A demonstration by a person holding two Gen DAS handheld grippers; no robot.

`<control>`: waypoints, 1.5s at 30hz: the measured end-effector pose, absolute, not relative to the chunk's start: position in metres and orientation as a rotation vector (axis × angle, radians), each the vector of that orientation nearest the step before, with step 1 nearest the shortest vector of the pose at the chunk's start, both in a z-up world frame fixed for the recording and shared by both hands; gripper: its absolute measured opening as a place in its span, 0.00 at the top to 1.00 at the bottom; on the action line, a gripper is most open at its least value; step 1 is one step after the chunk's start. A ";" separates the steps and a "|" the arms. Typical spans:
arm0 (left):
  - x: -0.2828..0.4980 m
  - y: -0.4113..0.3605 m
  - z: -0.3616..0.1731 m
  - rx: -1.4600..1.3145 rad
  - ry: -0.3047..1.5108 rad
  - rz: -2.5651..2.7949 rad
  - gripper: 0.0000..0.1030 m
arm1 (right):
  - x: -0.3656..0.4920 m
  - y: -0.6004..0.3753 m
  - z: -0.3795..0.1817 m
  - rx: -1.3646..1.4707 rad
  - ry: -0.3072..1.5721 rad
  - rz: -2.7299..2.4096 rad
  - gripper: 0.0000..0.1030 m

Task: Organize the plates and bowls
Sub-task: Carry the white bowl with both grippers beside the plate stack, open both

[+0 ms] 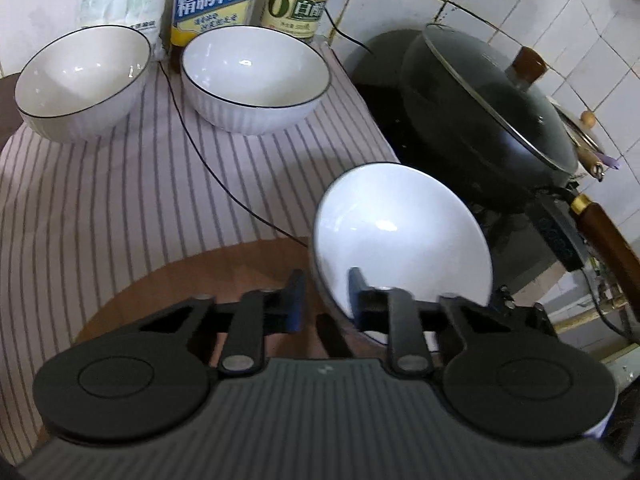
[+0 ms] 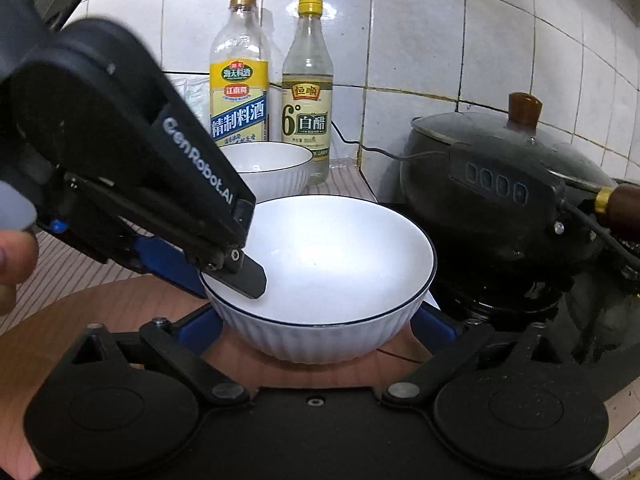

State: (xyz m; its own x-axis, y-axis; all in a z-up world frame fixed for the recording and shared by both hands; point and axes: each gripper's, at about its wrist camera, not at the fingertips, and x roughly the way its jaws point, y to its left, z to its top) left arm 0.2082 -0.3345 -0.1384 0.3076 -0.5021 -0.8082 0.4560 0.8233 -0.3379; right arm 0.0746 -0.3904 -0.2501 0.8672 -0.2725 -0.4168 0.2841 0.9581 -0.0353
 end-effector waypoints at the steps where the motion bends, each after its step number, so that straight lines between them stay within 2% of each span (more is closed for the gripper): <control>1: 0.206 -0.335 -0.137 -0.032 1.082 -0.623 0.83 | 0.074 -0.390 -0.250 0.034 0.433 -0.286 0.01; 11: 0.189 -0.310 -0.120 0.008 1.071 -0.597 0.83 | 0.060 -0.367 -0.241 0.077 0.417 -0.253 0.01; 26: 0.174 -0.233 -0.086 -0.013 1.050 -0.478 0.82 | 0.057 -0.302 -0.212 0.020 0.366 -0.102 0.01; 36: 0.179 -0.189 -0.090 -0.035 1.067 -0.392 0.82 | 0.074 -0.270 -0.217 0.001 0.378 -0.004 0.01; 45: 0.189 -0.190 -0.108 0.022 1.078 -0.339 0.82 | 0.090 -0.269 -0.235 0.023 0.396 0.016 0.01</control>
